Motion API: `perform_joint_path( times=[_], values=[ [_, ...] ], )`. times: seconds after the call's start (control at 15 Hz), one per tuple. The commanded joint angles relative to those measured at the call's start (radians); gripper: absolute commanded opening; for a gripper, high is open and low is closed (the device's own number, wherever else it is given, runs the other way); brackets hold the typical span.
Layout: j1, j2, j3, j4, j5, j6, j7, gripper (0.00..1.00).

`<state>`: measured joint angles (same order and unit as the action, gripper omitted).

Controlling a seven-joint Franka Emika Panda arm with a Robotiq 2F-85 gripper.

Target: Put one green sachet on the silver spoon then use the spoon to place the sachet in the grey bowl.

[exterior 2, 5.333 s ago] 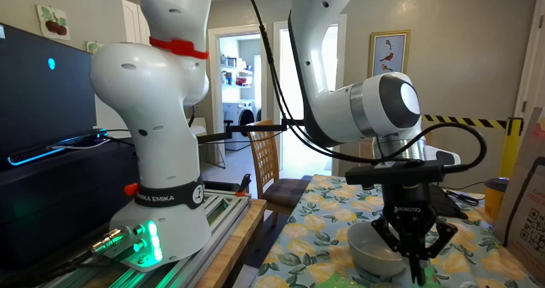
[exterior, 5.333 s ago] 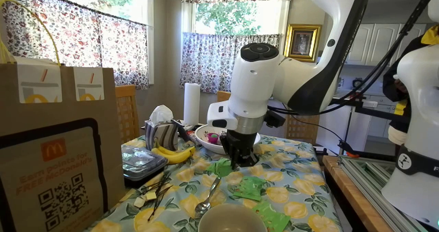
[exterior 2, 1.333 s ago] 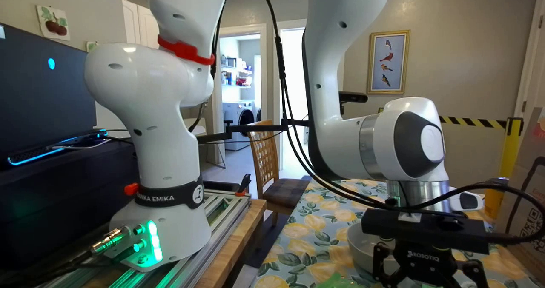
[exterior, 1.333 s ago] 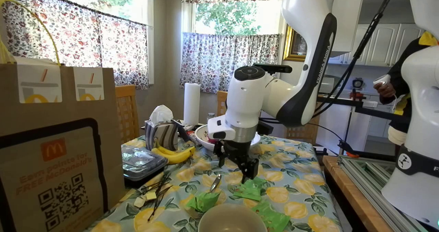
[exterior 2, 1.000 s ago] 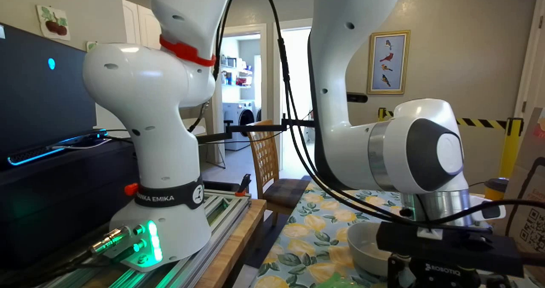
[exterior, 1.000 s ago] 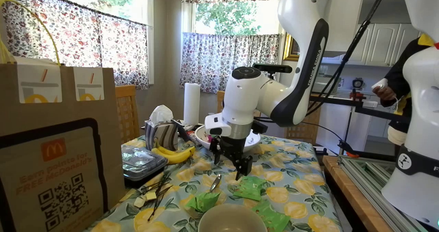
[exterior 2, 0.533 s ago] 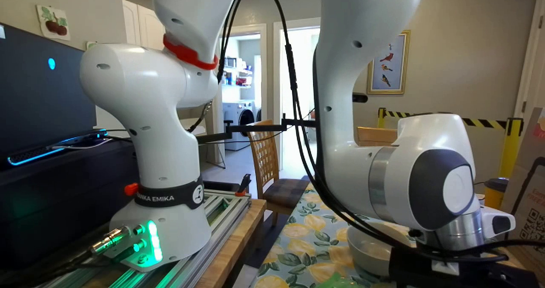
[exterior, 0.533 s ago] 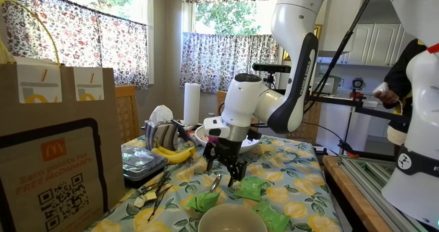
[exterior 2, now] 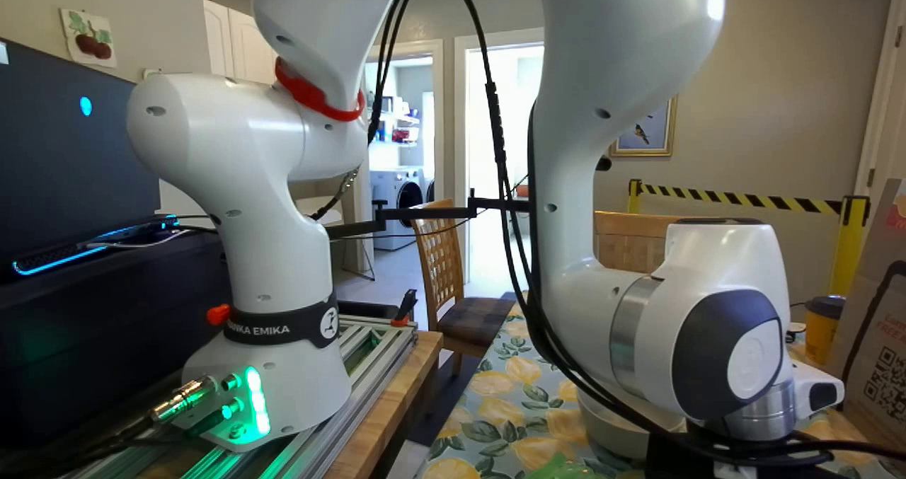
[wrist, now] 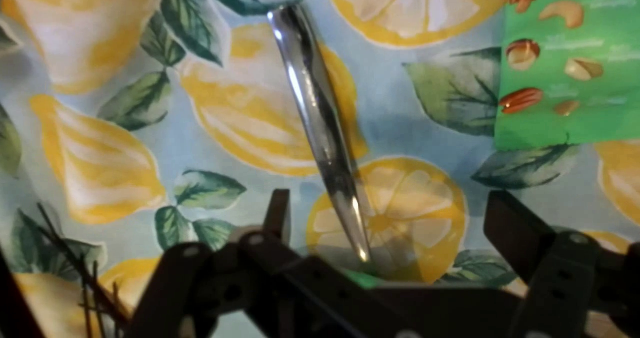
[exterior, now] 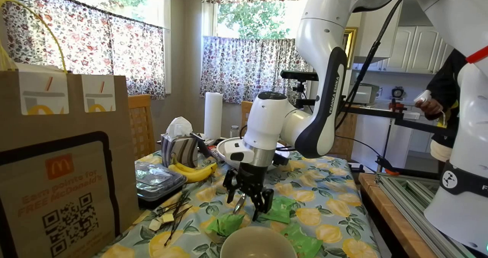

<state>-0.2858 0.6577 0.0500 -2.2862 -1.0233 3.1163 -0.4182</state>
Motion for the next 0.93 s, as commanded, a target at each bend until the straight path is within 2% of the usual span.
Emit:
perform_joint_path(
  times=[0.0, 0.27, 0.53, 0.6, 0.73, 0.8, 0.87],
  values=[
    [-0.090, 0.029, 0.092, 0.030, 0.052, -0.051, -0.078, 1.00],
    [-0.160, 0.034, 0.177, 0.043, 0.116, -0.152, -0.141, 1.00],
    [-0.187, 0.025, 0.211, 0.065, 0.148, -0.221, -0.171, 1.00],
    [-0.132, 0.017, 0.163, 0.064, 0.212, -0.206, -0.213, 1.00],
    [-0.122, 0.015, 0.155, 0.072, 0.258, -0.207, -0.251, 0.99],
    [-0.114, 0.019, 0.150, 0.078, 0.282, -0.207, -0.274, 0.94],
    [-0.104, 0.019, 0.144, 0.081, 0.304, -0.208, -0.293, 0.77]
  ],
)
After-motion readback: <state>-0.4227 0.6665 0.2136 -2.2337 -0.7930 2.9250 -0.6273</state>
